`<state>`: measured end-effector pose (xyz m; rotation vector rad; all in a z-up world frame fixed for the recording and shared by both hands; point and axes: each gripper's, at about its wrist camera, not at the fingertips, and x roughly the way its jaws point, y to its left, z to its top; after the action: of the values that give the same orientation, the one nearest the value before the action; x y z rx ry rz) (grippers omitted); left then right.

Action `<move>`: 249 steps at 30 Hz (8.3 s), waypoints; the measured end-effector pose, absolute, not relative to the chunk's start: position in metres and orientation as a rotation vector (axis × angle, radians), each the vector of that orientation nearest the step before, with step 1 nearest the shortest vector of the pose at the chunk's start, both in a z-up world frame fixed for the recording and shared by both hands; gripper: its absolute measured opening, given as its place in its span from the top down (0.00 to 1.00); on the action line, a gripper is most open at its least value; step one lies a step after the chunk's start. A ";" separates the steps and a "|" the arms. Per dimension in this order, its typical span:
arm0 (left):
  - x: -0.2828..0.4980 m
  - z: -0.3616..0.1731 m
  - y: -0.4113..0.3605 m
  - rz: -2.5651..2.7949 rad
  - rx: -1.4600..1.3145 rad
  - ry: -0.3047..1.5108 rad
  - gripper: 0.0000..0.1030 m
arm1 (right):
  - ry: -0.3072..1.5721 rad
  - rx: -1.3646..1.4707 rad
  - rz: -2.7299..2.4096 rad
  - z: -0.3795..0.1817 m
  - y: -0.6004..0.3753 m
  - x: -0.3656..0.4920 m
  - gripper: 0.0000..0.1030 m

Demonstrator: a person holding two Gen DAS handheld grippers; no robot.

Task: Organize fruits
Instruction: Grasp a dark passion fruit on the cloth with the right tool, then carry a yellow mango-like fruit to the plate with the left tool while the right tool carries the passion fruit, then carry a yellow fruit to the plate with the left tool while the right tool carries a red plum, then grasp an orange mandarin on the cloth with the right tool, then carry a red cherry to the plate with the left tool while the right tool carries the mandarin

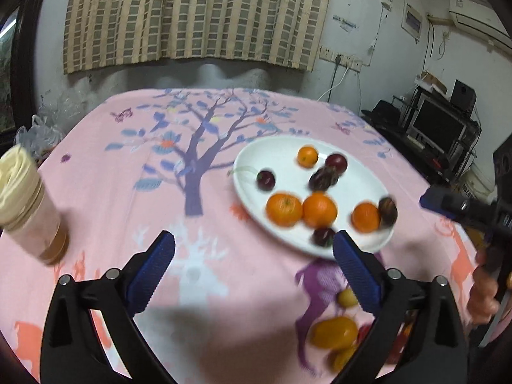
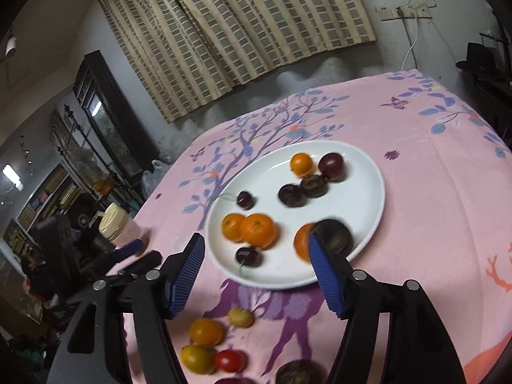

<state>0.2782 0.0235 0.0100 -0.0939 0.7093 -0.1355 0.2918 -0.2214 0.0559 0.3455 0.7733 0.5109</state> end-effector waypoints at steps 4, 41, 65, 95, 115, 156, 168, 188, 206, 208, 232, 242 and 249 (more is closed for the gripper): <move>0.256 0.000 0.029 -0.147 -0.077 0.737 0.06 | 0.790 0.287 0.491 0.049 -0.215 0.268 0.34; 0.198 -0.029 -0.051 -0.574 0.205 0.832 0.36 | 1.003 0.226 0.448 0.008 -0.229 0.230 0.60; 0.209 -0.032 -0.049 -0.574 0.162 0.867 0.61 | 0.909 0.197 0.494 0.023 -0.223 0.224 0.60; 0.281 0.010 -0.011 -0.177 0.047 0.706 0.05 | 0.788 -0.073 0.526 0.052 -0.171 0.240 0.32; 0.265 -0.008 0.006 -0.137 0.036 0.773 0.05 | 0.886 -0.533 0.585 0.001 -0.124 0.173 0.50; 0.249 -0.024 -0.037 -0.525 0.107 0.862 0.60 | 0.873 0.059 0.634 0.032 -0.193 0.222 0.62; 0.374 0.017 -0.042 -0.325 -0.005 0.785 0.60 | 0.752 0.145 0.402 0.043 -0.195 0.341 0.62; 0.253 0.005 -0.009 -0.188 -0.008 0.726 0.08 | 0.949 -0.027 0.507 0.014 -0.203 0.230 0.44; 0.249 -0.002 -0.013 -0.181 0.026 0.745 0.08 | 1.058 0.082 0.621 -0.008 -0.219 0.199 0.64; 0.246 -0.003 -0.021 -0.231 0.035 0.760 0.08 | 1.046 0.129 0.607 -0.007 -0.227 0.201 0.64; 0.225 -0.041 -0.098 -0.561 0.225 0.877 0.59 | 0.946 0.226 0.550 0.005 -0.253 0.198 0.64; 0.226 -0.049 -0.100 -0.539 0.249 0.893 0.72 | 0.938 0.208 0.526 0.005 -0.253 0.196 0.63; 0.228 -0.034 -0.088 -0.542 0.169 0.866 0.73 | 0.932 0.224 0.508 0.003 -0.255 0.198 0.63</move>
<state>0.2284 -0.0877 -0.0338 0.1691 0.8660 -0.5417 0.1980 -0.2546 0.0033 0.2245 0.9322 0.5081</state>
